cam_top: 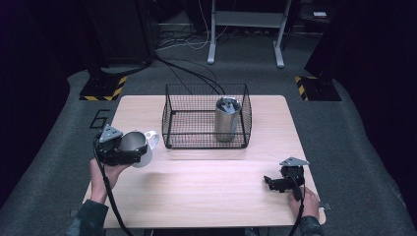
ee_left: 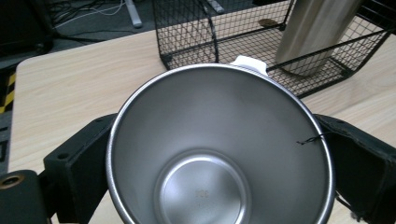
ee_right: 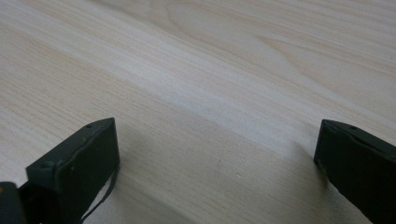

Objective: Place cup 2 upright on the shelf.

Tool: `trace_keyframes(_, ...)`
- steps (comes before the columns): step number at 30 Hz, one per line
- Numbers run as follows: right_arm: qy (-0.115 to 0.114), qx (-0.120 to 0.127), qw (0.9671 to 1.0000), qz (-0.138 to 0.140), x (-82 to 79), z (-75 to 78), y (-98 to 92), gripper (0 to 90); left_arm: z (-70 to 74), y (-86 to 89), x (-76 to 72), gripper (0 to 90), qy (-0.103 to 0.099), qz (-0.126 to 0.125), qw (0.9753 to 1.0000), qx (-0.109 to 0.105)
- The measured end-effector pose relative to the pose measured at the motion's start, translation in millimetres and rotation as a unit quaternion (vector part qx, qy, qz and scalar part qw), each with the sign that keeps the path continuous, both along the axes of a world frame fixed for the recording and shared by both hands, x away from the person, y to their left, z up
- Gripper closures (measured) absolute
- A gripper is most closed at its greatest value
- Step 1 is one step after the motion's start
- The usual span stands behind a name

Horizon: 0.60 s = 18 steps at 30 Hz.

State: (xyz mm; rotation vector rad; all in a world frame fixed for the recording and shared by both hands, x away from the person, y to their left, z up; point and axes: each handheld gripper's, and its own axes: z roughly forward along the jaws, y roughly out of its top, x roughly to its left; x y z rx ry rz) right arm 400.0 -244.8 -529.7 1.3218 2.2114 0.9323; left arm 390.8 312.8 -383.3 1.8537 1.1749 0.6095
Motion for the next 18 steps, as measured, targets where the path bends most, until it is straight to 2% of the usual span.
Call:
trace_keyframes(13,-0.001,-0.001,1.0,0.001,0.2,0.0,-0.2,0.0,9.8,-24.1,6.2,5.8,-0.006,-0.043,0.999,0.008)
trace_keyframes(18,-0.001,-0.001,1.0,0.001,0.1,0.0,-0.1,0.0,13.5,-31.9,8.3,5.8,-0.006,-0.054,0.9985,0.004)
